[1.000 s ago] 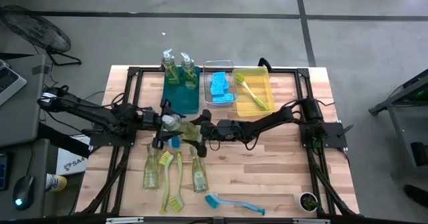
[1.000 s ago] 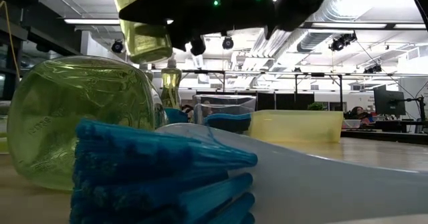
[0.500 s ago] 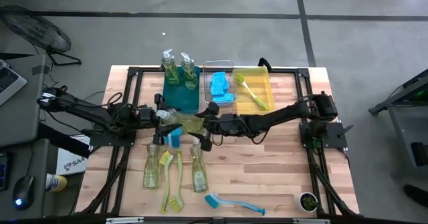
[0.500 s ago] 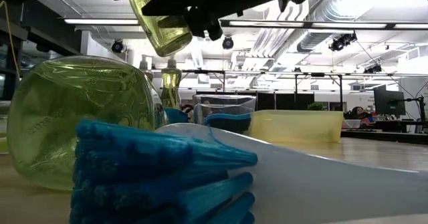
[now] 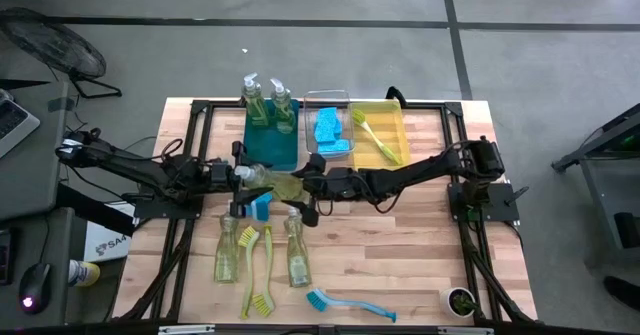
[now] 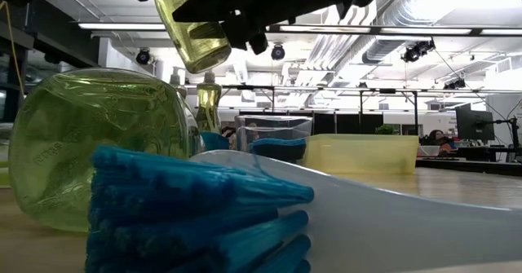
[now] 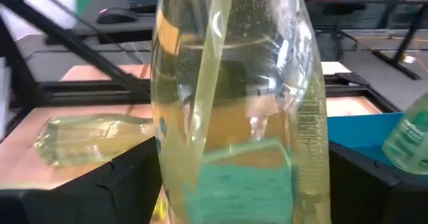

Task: Pick & Place Kitchen Sink Supplies
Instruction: Put the dishwashing liquid into the blue bin

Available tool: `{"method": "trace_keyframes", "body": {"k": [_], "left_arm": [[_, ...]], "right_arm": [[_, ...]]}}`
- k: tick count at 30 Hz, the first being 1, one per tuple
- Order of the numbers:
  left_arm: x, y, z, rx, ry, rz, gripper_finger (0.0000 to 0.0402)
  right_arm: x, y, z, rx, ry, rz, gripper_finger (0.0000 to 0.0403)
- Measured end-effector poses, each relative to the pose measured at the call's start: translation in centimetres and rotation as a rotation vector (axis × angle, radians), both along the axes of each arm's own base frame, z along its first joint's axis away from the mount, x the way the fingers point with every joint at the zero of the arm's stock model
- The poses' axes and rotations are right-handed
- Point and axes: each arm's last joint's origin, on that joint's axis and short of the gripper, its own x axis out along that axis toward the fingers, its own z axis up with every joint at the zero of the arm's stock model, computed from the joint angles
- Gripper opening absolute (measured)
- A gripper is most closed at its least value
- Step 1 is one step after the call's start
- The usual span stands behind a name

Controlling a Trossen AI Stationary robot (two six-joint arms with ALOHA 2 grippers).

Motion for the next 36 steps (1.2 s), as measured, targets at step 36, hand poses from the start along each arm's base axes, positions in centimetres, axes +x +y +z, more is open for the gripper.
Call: {"method": "trace_keyframes", "body": {"k": [36], "left_arm": [[0.1, -0.1, -0.5, 0.026, 0.059, -0.043, 0.0245]], "right_arm": [[-1.3, -1.0, 0.8, -0.008, 0.119, 0.151, 0.0328]]}}
